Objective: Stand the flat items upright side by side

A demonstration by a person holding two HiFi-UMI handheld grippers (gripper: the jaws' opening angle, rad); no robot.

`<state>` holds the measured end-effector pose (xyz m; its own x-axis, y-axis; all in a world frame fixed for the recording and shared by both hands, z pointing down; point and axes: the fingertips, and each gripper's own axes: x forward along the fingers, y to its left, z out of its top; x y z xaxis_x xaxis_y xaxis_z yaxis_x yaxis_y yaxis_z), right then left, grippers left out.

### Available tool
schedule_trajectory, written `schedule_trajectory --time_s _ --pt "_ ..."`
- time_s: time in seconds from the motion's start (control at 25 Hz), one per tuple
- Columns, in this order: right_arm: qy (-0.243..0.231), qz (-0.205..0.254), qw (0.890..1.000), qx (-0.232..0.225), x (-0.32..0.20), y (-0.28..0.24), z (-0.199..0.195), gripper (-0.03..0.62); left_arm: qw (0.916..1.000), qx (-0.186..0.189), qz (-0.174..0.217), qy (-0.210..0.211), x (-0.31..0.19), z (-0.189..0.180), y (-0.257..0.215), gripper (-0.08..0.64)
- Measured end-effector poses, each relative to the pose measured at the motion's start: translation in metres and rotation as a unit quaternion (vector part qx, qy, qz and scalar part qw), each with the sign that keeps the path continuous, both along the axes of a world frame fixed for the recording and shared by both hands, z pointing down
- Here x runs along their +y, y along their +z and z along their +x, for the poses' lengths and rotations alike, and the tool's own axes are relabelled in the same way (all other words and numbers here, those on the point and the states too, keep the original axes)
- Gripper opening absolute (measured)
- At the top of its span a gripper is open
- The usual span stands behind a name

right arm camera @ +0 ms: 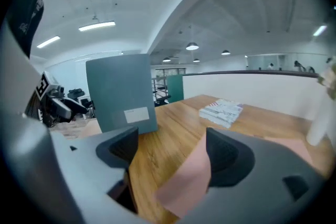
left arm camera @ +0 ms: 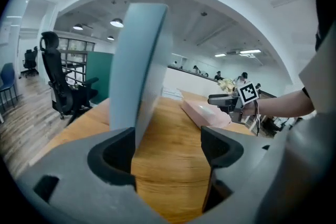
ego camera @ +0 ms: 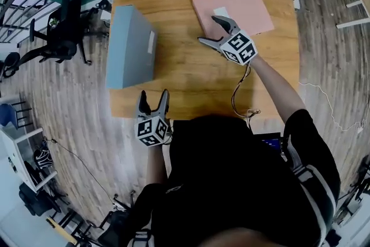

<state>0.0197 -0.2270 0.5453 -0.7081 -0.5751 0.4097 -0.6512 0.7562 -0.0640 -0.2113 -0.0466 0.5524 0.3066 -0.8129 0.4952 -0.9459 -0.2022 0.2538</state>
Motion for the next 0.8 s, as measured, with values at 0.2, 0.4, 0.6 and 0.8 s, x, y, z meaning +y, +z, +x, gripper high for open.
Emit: schedule_trajectory --time_s 0.2,0.4,0.6,0.8 --pt "0.093 -0.018 0.995 0.006 0.028 0.018 0.087 0.405 0.9943 0.034 -0.019 0.099 -0.022 0.092 0.014 0.400" --pt "0.162 -0.035 0.986 0.018 0.044 0.029 0.165 0.403 0.9790 0.083 -0.050 0.179 -0.060 0.182 0.030 0.400" --pt "0.231 -0.061 0.971 0.028 0.047 0.050 0.236 0.411 0.9742 0.129 -0.091 0.161 -0.114 0.236 0.051 0.400" --pt "0.287 -0.109 0.952 0.006 0.030 0.079 0.288 0.433 0.9718 0.154 -0.132 0.120 -0.148 0.265 0.079 0.400"
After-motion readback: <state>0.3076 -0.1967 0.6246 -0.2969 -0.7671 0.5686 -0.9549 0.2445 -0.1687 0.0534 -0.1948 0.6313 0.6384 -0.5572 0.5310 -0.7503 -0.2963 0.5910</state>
